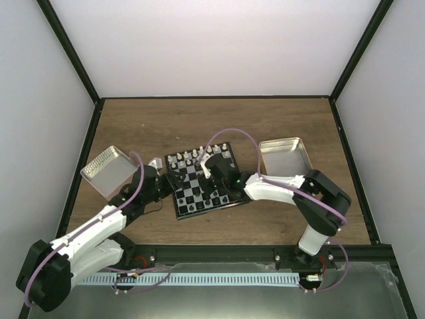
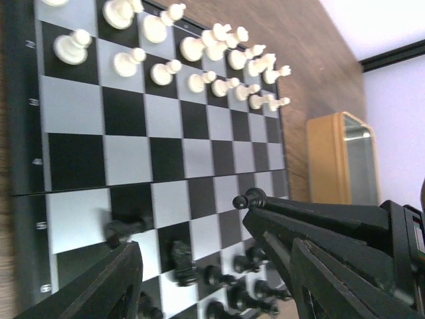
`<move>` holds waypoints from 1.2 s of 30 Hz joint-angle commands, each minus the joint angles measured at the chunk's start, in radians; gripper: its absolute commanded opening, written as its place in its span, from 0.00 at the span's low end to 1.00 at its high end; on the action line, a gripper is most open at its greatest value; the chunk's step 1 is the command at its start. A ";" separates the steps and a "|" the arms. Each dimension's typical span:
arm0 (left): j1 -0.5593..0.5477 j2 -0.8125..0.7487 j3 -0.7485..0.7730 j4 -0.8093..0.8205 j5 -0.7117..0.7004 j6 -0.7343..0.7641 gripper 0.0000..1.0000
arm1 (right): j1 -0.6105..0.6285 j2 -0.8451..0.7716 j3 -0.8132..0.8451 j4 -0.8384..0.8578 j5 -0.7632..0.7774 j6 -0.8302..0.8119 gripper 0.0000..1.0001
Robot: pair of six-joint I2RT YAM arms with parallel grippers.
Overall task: Set up the chess pieces on the board
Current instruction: Place the chess piece on the chessboard.
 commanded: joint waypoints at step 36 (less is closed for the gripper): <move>0.007 -0.081 -0.102 0.452 0.215 -0.088 0.14 | 0.007 -0.257 -0.118 0.293 -0.253 0.147 0.11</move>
